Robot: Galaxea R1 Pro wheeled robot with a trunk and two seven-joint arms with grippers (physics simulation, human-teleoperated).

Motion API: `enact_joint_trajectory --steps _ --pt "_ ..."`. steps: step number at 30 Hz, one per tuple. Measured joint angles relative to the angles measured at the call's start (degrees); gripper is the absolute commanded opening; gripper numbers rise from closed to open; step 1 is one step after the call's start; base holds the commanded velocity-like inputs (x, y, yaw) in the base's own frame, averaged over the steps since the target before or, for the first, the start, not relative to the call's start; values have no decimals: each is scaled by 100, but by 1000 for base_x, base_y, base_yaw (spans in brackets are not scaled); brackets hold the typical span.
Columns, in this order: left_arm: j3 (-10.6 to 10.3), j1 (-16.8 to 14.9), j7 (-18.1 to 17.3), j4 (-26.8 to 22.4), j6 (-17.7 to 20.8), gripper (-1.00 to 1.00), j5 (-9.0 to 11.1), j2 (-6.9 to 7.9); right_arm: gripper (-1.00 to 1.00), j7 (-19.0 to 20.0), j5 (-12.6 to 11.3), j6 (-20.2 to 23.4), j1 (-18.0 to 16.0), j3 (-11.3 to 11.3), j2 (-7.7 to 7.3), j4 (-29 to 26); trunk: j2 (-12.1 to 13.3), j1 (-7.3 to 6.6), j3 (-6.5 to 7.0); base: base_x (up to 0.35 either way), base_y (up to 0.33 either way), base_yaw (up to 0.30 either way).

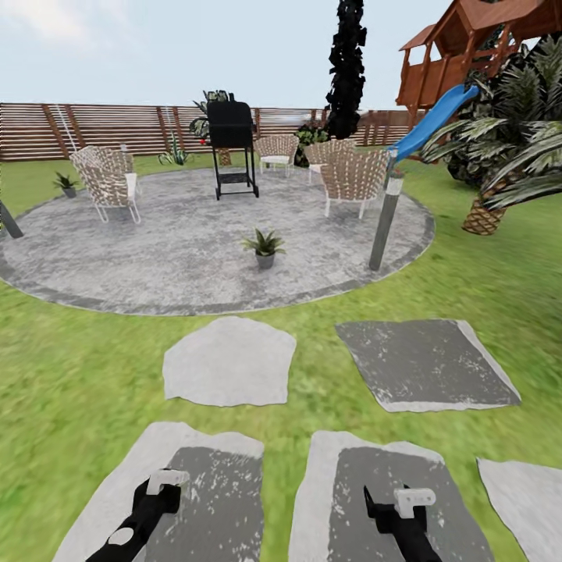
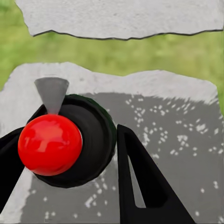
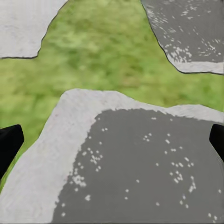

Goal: Pick up the pesticide atomizer in the garden and spray insectifuge to fully cover both potted plants in the garden.

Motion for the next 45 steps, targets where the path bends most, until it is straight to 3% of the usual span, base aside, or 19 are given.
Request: enact_joint_trajectory --steps 45 --pt "-7 0 0 0 0 -100 -8 0 100 0 -8 0 0 3 0 70 0 0 0 338 1 0"
